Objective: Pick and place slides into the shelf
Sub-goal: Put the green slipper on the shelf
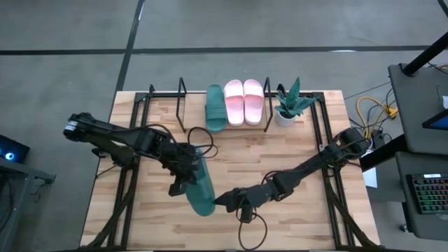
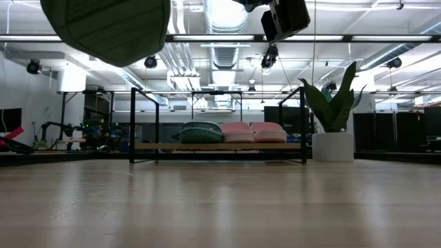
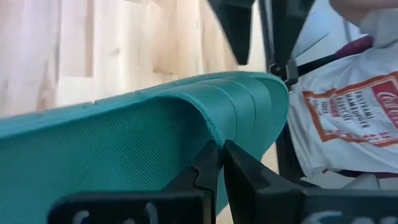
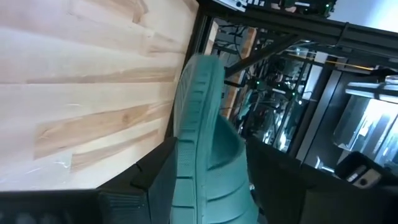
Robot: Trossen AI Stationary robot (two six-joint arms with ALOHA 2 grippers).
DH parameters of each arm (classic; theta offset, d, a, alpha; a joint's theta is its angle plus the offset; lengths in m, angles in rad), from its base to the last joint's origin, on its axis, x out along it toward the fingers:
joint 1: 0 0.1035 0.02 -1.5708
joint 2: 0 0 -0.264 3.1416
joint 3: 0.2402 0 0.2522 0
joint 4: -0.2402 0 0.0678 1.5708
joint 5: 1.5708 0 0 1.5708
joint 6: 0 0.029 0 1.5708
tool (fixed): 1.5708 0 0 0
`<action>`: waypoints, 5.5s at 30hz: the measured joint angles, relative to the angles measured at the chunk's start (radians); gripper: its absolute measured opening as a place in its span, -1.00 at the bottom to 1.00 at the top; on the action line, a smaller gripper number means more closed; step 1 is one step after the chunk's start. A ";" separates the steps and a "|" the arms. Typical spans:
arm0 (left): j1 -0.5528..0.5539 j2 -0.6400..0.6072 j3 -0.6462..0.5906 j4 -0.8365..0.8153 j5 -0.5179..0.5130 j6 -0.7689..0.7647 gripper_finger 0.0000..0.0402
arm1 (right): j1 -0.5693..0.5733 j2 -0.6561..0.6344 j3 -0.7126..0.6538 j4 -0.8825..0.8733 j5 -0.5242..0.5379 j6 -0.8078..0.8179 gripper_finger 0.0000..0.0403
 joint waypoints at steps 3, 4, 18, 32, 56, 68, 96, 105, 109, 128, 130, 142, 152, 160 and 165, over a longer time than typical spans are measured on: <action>0.012 0.013 0.000 0.021 0.040 0.002 -1.00 | 0.000 0.000 0.000 -0.008 0.000 0.000 -0.09; 0.015 0.016 0.000 0.023 0.046 0.004 -1.00 | 0.000 0.000 0.000 -0.008 0.000 0.000 -0.09; 0.063 0.028 0.000 0.121 0.049 0.130 -1.00 | -0.002 0.001 -0.002 -0.018 0.000 0.035 -0.09; 0.068 0.028 0.000 0.137 0.080 0.134 -1.00 | -0.006 0.001 0.000 -0.031 0.048 0.035 -0.31; 0.059 -0.107 0.001 0.105 0.099 0.334 -0.05 | -0.004 -0.003 -0.032 -0.067 0.162 0.170 -0.77; -0.038 -0.223 -0.008 0.018 -0.389 0.361 0.04 | -0.028 -0.019 -0.041 0.057 0.240 0.254 -0.78; -0.125 0.026 -0.001 -0.027 -0.764 0.340 0.05 | -0.122 -0.022 -0.041 0.098 0.263 0.323 -0.78; -0.149 0.006 -0.001 -0.022 -0.776 0.338 0.05 | -0.160 -0.030 -0.044 0.100 0.267 0.324 -0.78; -0.152 0.015 -0.001 -0.023 -0.849 0.356 0.05 | -0.159 -0.030 -0.044 0.101 0.240 0.331 -0.78; -0.148 0.102 -0.003 -0.021 -1.043 0.421 -0.08 | -0.157 -0.031 -0.045 0.102 0.171 0.335 -0.78; -0.148 0.103 -0.003 -0.021 -1.037 0.423 -0.19 | -0.153 -0.031 -0.045 0.101 0.161 0.335 -0.78; -0.147 0.095 -0.003 -0.014 -1.027 0.578 -0.97 | -0.151 -0.043 -0.045 0.111 0.152 0.397 -0.73; -0.140 0.057 0.001 -0.020 -1.171 0.628 -0.99 | -0.146 -0.094 -0.047 0.060 0.209 0.537 -0.10; -0.133 0.046 -0.005 -0.028 -1.335 0.626 -1.00 | -0.135 -0.177 -0.063 -0.028 0.249 0.717 -0.06; -0.104 0.059 -0.047 -0.029 -1.421 0.620 -1.00 | -0.127 -0.257 -0.102 -0.091 0.252 0.863 -0.05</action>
